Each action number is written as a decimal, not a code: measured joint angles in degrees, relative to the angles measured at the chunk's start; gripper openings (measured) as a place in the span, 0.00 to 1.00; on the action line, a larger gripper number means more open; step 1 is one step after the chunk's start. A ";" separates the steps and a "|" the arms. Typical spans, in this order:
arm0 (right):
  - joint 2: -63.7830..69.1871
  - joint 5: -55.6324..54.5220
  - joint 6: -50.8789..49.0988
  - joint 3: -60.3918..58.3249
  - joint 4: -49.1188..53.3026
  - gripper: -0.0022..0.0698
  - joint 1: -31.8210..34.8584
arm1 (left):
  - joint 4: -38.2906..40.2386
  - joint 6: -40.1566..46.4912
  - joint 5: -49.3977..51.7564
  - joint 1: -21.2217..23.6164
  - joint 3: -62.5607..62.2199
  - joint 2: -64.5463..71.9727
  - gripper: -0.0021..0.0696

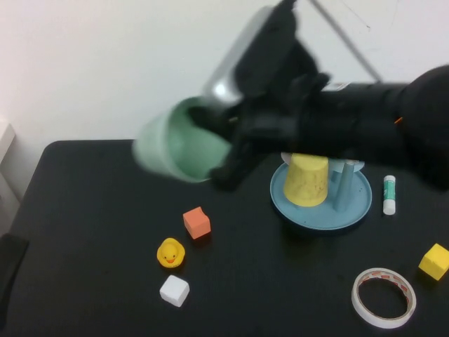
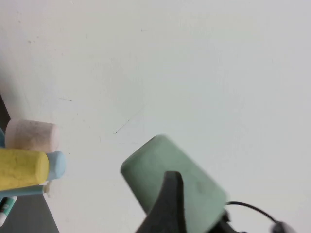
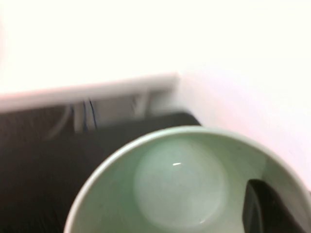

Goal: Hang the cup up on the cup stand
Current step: Adjust the cup with two arms

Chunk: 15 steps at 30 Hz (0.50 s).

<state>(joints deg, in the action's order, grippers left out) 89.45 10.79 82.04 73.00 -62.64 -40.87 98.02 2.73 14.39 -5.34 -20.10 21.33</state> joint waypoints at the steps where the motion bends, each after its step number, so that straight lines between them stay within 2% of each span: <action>1: 0.23 -1.79 2.41 0.00 -2.70 0.07 -2.11 | 0.00 0.00 0.05 0.00 0.00 0.00 0.91; 4: 0.57 -5.28 8.10 0.00 -9.44 0.07 -7.00 | 0.00 0.00 0.05 0.00 0.00 0.00 0.91; 8: 1.59 -6.93 12.83 0.41 -12.79 0.07 -11.51 | 0.00 1.52 -0.06 0.00 0.00 0.00 0.91; 15: 3.77 -6.93 14.23 3.55 -16.45 0.07 -13.18 | 0.11 4.06 -1.50 0.00 0.00 0.00 0.91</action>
<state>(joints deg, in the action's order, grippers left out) 93.22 3.86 96.27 76.55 -79.09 -54.04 98.13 6.79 12.89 -5.34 -20.10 21.33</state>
